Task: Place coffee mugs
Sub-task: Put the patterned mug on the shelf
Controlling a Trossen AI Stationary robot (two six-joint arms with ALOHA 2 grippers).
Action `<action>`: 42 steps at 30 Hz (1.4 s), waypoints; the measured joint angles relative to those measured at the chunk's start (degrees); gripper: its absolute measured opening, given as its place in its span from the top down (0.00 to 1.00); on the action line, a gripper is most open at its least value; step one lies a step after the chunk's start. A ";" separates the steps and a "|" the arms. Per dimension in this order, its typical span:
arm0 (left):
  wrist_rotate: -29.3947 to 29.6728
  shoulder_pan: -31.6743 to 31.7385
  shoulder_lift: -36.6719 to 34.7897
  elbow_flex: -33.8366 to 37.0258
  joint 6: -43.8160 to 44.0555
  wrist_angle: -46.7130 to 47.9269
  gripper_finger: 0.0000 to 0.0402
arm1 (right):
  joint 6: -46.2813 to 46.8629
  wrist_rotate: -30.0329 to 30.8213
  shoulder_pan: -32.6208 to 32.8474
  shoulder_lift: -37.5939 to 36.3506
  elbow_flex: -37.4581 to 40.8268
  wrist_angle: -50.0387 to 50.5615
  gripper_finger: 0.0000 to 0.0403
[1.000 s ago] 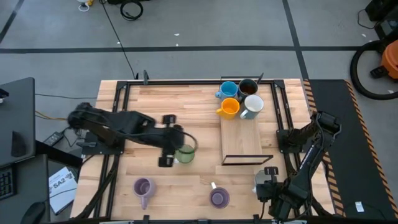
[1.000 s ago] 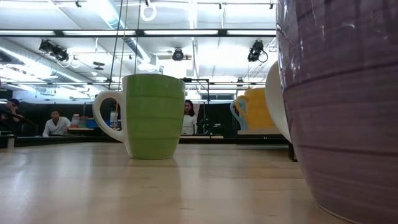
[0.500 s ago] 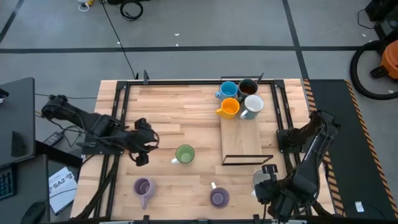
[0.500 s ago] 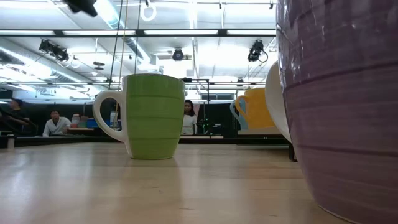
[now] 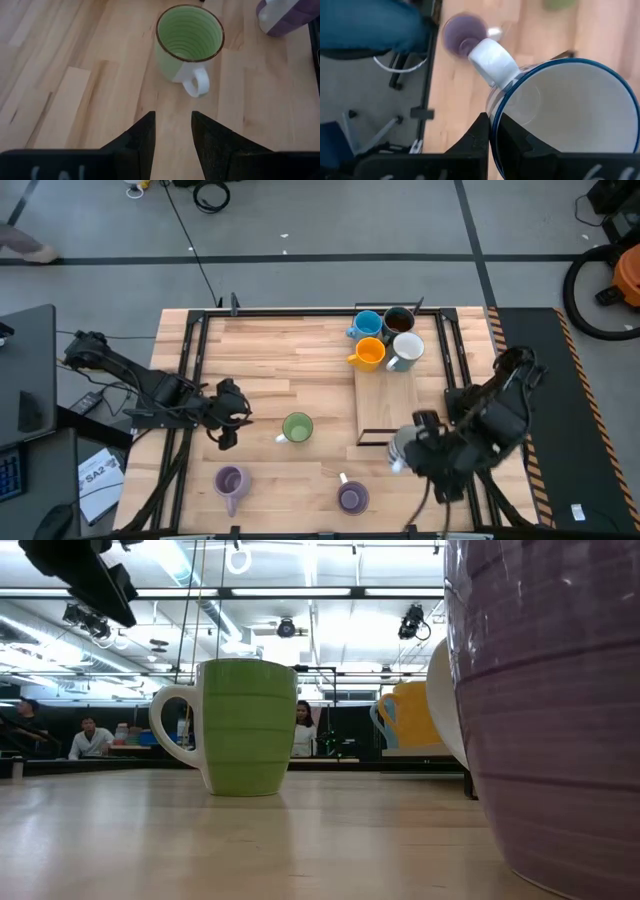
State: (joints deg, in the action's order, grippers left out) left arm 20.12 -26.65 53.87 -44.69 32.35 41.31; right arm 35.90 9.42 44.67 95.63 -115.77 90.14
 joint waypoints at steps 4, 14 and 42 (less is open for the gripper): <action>0.00 0.00 0.00 0.31 -0.06 -0.78 0.67 | -5.30 0.09 -4.15 -1.40 -0.33 0.05 0.93; 0.00 0.00 0.01 0.33 -0.47 -1.10 0.67 | -13.58 4.83 -15.15 -9.14 2.94 -0.29 0.94; 0.00 0.00 0.04 0.33 -0.45 -1.91 0.67 | -7.27 5.87 -26.71 -31.89 53.54 -11.35 0.93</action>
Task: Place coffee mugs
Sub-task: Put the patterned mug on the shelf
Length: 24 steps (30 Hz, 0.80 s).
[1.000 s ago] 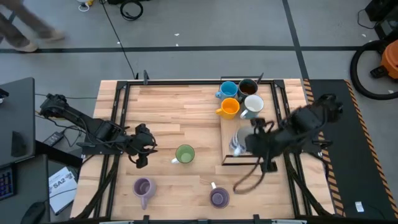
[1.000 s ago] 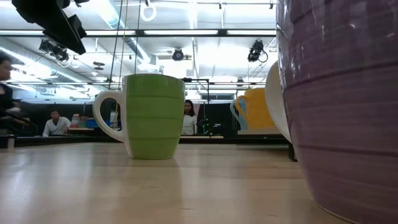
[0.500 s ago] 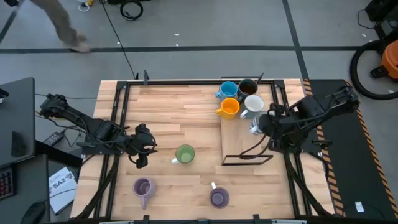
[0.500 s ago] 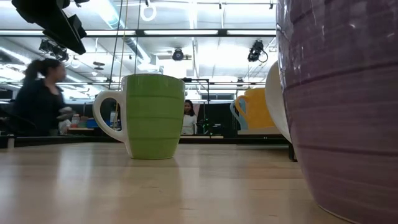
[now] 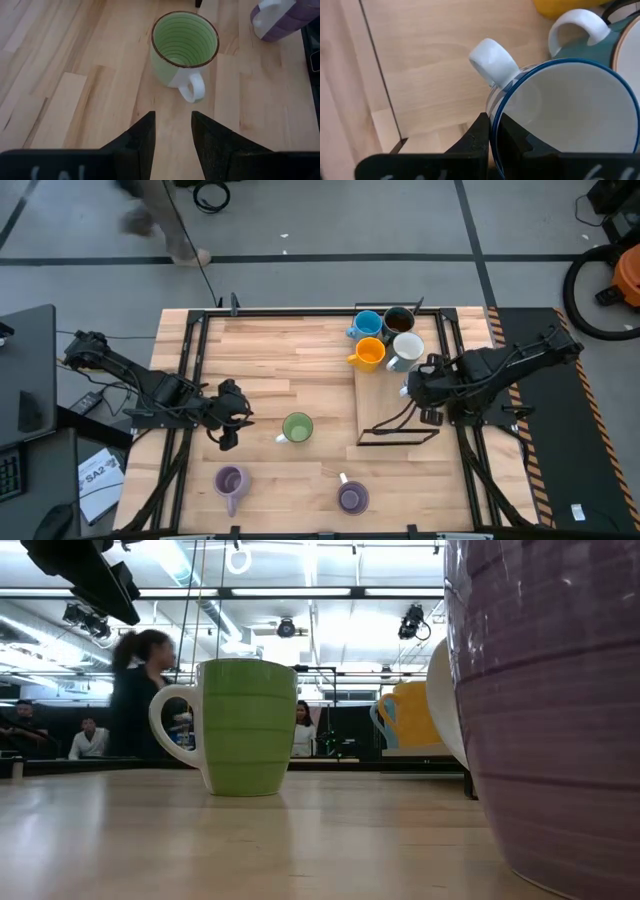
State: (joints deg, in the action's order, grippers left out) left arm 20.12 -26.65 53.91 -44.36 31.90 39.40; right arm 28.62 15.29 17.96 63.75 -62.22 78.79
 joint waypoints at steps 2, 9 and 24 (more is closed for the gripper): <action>0.00 0.00 0.02 0.00 0.00 -0.02 0.67 | -0.28 0.12 -0.82 -0.02 0.90 -1.34 0.93; 0.00 0.00 0.02 0.00 -0.02 -0.15 0.67 | -0.73 0.12 -3.45 0.00 3.62 -3.20 0.93; 0.00 0.00 0.02 0.00 -0.01 -0.24 0.67 | -1.93 -0.39 -8.20 0.04 8.17 -8.56 0.93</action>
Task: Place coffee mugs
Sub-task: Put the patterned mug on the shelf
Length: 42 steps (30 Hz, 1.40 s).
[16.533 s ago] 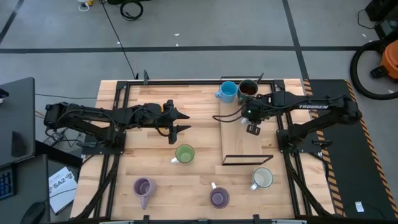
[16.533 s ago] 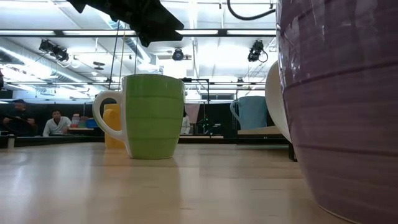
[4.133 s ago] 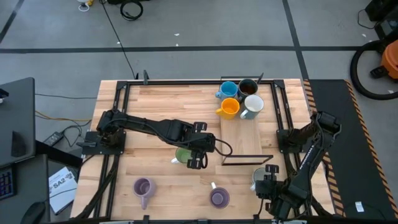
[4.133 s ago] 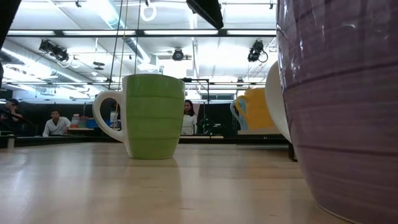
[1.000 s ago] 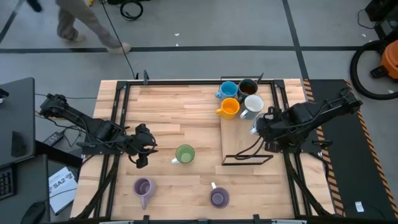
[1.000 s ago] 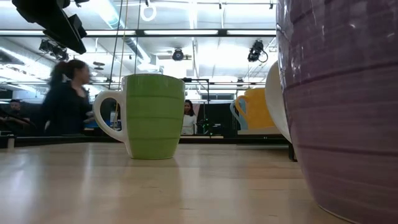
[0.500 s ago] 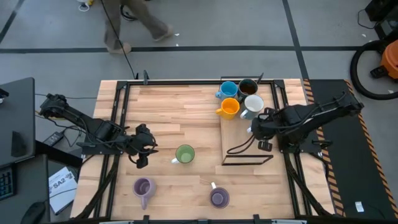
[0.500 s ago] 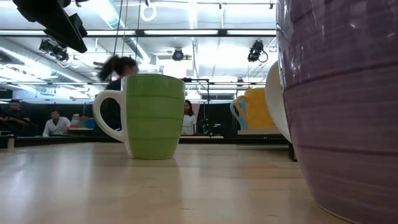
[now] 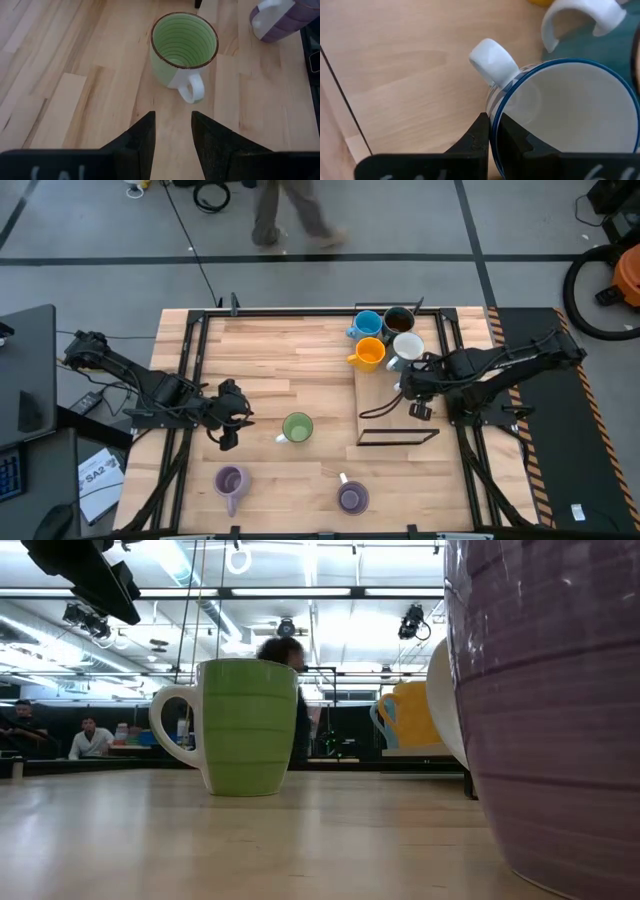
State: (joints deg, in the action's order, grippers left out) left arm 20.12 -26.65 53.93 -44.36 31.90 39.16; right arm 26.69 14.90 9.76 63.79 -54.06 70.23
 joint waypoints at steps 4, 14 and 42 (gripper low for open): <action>0.00 0.00 0.00 0.00 -0.02 0.00 0.67 | -0.85 -1.43 -0.71 0.00 0.84 -2.20 0.92; 0.00 0.00 0.00 0.00 -0.02 0.00 0.67 | -1.41 -1.44 -1.33 -0.15 2.12 -4.61 0.92; 0.00 0.02 0.00 0.00 0.44 0.00 0.67 | -1.39 -1.64 -1.38 0.04 2.39 -4.99 0.66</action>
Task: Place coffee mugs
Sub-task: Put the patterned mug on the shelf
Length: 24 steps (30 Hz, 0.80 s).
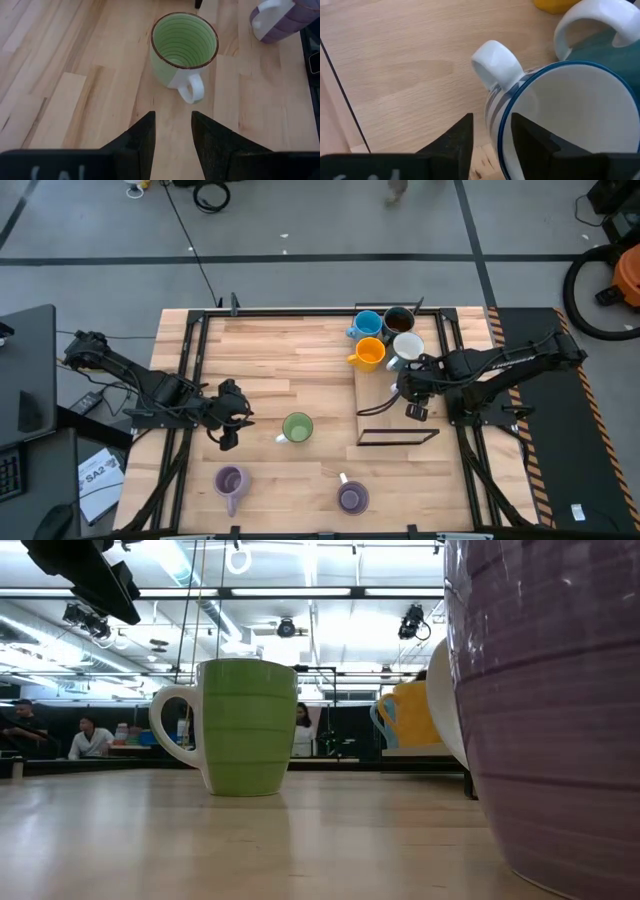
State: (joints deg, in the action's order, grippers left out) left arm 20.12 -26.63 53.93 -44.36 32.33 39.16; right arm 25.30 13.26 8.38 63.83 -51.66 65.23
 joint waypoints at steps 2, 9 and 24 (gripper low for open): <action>0.00 -0.02 0.00 0.00 0.00 -0.01 0.67 | 0.02 0.00 0.02 -0.01 -0.04 0.00 0.63; 0.00 -0.02 0.00 0.00 0.00 0.00 0.67 | 0.02 0.00 0.04 -0.04 -0.06 0.00 0.58; -0.01 -0.02 0.00 0.00 0.03 -0.01 0.67 | 0.02 -6.97 0.04 -1.47 -0.10 0.07 0.59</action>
State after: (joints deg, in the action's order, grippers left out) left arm 20.11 -26.65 53.93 -44.36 32.36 39.14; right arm 25.32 6.29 8.43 62.36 -51.77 65.30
